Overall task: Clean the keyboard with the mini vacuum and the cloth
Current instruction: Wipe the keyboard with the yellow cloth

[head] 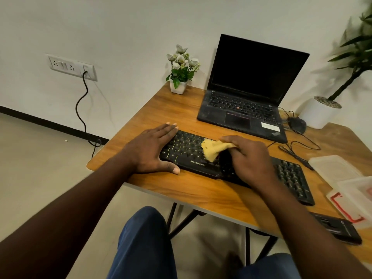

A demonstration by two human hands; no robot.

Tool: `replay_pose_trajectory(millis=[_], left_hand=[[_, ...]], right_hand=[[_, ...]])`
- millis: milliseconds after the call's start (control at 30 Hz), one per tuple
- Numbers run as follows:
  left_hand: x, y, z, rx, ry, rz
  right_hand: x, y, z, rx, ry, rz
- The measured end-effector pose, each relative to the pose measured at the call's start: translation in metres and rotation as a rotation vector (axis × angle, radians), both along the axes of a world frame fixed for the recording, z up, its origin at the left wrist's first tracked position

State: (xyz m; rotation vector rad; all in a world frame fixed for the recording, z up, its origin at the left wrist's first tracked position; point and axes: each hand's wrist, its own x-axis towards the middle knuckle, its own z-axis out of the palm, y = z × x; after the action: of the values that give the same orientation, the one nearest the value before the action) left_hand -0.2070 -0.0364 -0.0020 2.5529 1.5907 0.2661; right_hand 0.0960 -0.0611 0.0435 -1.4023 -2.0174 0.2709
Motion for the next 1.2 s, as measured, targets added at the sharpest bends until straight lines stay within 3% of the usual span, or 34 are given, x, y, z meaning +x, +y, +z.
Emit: replay_pose_trajectory(millis=[200,267,333,500,633,767,833,900,1033,1200], left_hand=[[0.001,-0.004,-0.001,0.021,-0.056,-0.013],[0.001,-0.003,0.0,0.014,-0.051,-0.012],[0.002,-0.003,0.001,0.009,-0.036,-0.003],[0.002,-0.005,0.004,0.008,-0.032,0.015],[0.001,-0.007,0.002,0.05,-0.047,0.015],[0.0,-0.012,0.0,0.096,-0.105,0.037],[-0.001,-0.019,-0.002,0.126,-0.12,0.056],[0.0,-0.024,-0.003,0.154,-0.119,0.092],[0.001,-0.026,-0.002,0.177,-0.133,0.102],[0.0,-0.025,-0.002,0.178,-0.106,0.105]], right_hand=[[-0.083,-0.011,-0.001,-0.074,-0.255,0.177],[-0.086,-0.022,-0.002,-0.092,-0.435,0.222],[-0.068,-0.031,-0.004,-0.136,-0.481,0.223],[0.005,-0.051,-0.008,-0.093,-0.425,0.18],[0.046,-0.044,0.005,-0.084,-0.365,-0.094],[0.03,-0.021,0.027,0.094,0.076,-0.345],[-0.006,-0.018,0.027,0.142,0.176,-0.319],[-0.046,-0.02,0.017,0.139,0.088,-0.156],[-0.085,-0.034,-0.015,0.13,-0.329,0.214],[-0.028,-0.048,-0.022,0.141,-0.458,0.248]])
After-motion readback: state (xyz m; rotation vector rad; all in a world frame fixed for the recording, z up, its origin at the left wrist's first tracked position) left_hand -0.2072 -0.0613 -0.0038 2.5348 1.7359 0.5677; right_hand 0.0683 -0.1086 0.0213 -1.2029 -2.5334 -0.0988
